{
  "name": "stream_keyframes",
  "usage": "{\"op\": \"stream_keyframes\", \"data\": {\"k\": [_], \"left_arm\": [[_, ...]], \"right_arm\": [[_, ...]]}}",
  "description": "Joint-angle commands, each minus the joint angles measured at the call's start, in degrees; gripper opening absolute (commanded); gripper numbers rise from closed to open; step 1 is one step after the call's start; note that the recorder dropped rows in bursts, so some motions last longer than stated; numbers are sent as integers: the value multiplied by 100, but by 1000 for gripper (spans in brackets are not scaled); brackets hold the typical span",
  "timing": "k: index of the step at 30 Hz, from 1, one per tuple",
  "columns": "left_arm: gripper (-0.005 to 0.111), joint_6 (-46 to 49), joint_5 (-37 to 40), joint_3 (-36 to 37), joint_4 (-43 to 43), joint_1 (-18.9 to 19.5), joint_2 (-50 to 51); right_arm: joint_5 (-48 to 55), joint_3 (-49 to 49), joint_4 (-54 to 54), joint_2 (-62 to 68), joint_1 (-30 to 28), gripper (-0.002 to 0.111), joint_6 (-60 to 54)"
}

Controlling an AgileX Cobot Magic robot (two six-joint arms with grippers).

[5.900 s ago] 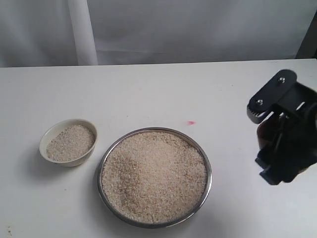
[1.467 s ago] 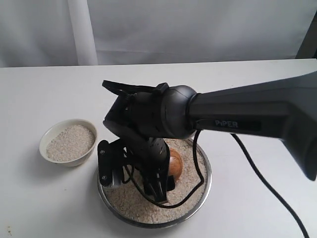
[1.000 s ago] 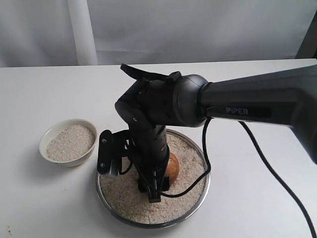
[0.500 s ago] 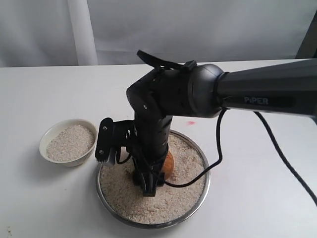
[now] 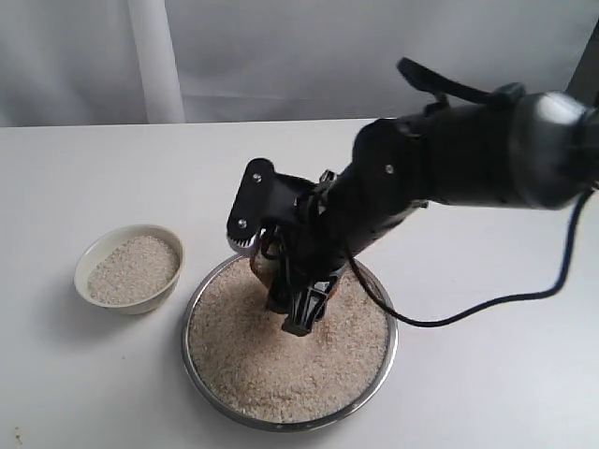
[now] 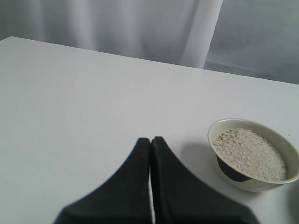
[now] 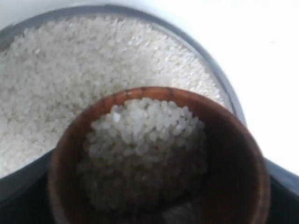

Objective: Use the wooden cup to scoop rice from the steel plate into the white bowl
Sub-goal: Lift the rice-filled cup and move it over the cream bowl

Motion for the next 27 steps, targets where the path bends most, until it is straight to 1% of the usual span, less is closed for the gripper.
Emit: {"op": "stream_keyframes", "data": {"k": [1,3,5,9,11,12,13,14,15,16,17,18,19,21,27], "left_arm": [[0,-10,-34,-20,-33,-37,2],[0,-10,-34,-20,-33,-37,2],[0,-10,-34,-20,-33,-37,2],[0,-10,-34,-20,-33,-37,2],[0,-10,-34,-20,-33,-37,2],[0,-10,-34,-20,-33,-37,2],[0,-10,-34,-20,-33,-37,2],[0,-10,-34,-20,-33,-37,2],[0,-10,-34,-20,-33,-37,2],[0,-10,-34,-20,-33,-37,2],[0,-10,-34,-20,-33,-37,2],[0,-10,-34,-20,-33,-37,2],[0,-10,-34,-20,-33,-37,2],[0,-10,-34,-20,-33,-37,2],[0,-10,-34,-20,-33,-37,2]], "right_arm": [[-1810,935,1368,-586,-117,0,-705],[-1854,1047,1090,-627,-117,0,-705],[-1826,1037,1047,-627,-107,0,-694],[-1711,760,877,-627,-107,0,-694],[-1328,319,778,-610,-107,0,-694],[-1038,-54,706,-583,-56,0,-694],[-867,-439,526,-493,23,0,-666],[-831,-592,457,-437,60,0,-605],[-803,-1007,181,-264,186,0,-406],[-803,-1175,-22,-176,242,0,-309],[-792,-1603,-549,87,377,0,64],[-782,-1831,-793,236,454,0,230],[-650,-2306,-1509,556,605,0,670],[-404,-2736,-2163,855,730,0,1053],[396,-3873,-3638,1701,1115,0,1320]]}}
